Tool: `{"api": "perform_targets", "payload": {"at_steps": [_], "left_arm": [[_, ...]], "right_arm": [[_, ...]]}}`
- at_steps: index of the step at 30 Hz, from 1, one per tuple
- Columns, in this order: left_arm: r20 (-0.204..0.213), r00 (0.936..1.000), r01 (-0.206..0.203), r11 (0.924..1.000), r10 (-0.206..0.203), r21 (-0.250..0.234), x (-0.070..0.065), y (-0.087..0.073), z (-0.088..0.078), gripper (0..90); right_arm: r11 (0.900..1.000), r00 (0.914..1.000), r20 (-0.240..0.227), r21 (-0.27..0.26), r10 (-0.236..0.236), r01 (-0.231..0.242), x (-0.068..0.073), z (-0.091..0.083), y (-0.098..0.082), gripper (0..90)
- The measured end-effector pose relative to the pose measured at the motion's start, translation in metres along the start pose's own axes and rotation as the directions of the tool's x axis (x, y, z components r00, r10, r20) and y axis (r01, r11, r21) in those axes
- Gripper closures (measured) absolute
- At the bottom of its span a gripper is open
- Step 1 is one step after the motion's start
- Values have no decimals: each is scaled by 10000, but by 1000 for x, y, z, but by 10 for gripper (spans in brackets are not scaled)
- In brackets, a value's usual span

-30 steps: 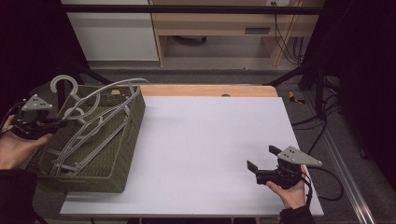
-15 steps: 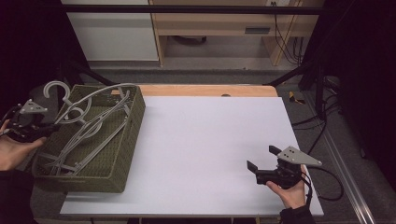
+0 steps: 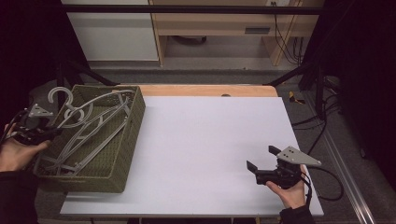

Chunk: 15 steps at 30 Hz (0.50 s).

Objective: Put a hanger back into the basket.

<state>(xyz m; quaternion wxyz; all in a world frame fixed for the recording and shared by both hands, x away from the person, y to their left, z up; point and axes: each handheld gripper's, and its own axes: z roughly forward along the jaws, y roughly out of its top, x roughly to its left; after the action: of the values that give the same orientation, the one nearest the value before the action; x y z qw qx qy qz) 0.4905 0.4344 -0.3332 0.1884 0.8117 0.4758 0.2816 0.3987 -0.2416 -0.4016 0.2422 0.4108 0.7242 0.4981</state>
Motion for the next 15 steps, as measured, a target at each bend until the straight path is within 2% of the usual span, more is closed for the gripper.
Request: {"api": "perform_targets", "payload": {"at_steps": [6, 12, 15], "left_arm": [[452, 9987, 218, 9991, -234, 363, -4, -6, 21, 820], [1060, 9898, 886, 9937, -956, 692, -5, -16, 37, 819], [1022, 9888, 1012, 9918, -1090, 787, -6, -19, 44, 818]], "right_arm": [[10000, 10000, -59, -40, -25, 25, -1, -1, 1, 28], [10000, 10000, -52, -55, 19, -19, 0, 0, 1, 28], [10000, 10000, -77, -37, 22, -22, 0, 0, 1, 28]]}}
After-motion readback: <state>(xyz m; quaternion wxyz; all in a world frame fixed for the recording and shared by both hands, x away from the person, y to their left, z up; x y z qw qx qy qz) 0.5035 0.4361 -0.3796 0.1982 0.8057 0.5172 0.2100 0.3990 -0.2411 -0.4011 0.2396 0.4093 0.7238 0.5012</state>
